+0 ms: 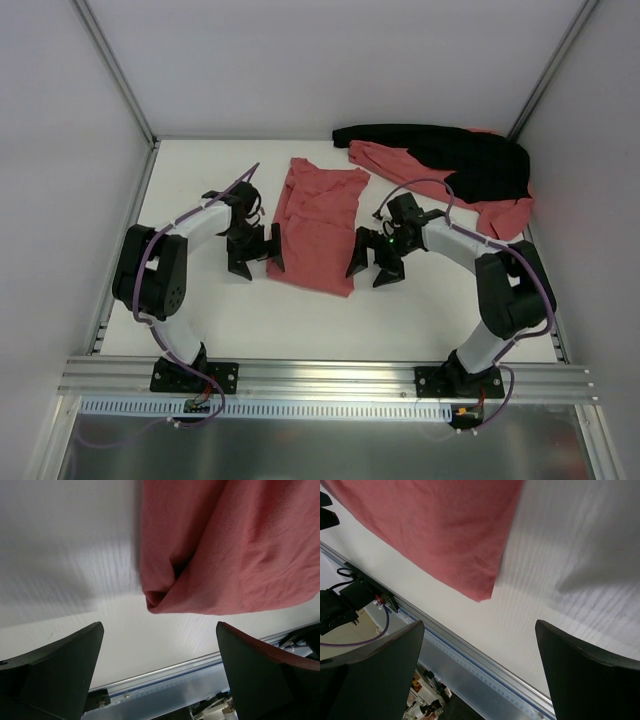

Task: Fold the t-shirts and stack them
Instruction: Grab one side of the 2/3 rectangular tshirt with both arms

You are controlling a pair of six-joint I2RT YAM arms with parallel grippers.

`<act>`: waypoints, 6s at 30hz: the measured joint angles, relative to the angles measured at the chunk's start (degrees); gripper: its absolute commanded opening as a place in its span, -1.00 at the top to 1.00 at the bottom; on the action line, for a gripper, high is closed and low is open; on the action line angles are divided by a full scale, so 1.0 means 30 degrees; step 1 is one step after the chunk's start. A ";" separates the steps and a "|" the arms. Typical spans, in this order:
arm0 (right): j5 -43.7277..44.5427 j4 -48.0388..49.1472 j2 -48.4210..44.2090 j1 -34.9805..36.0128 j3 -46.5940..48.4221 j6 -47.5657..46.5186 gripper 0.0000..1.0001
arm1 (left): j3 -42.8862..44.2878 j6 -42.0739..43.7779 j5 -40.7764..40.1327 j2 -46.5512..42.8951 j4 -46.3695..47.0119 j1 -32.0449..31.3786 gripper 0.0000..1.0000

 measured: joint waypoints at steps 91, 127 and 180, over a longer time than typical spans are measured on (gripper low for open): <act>-0.1974 -0.1129 0.0357 0.2623 -0.1705 0.0452 -0.99 | -0.7643 -0.3971 1.0389 -0.3118 0.5690 -0.0437 -0.62; 0.0765 0.5253 -1.0025 0.3810 -1.0010 0.2987 -0.96 | -1.1111 -0.6768 -0.5406 -1.4039 0.3818 -1.0783 -0.86; 1.3092 -0.0612 -0.5537 1.2371 -0.4364 0.1880 -0.79 | -0.8808 -0.8123 -1.2364 -0.9158 0.4750 -1.6058 -0.85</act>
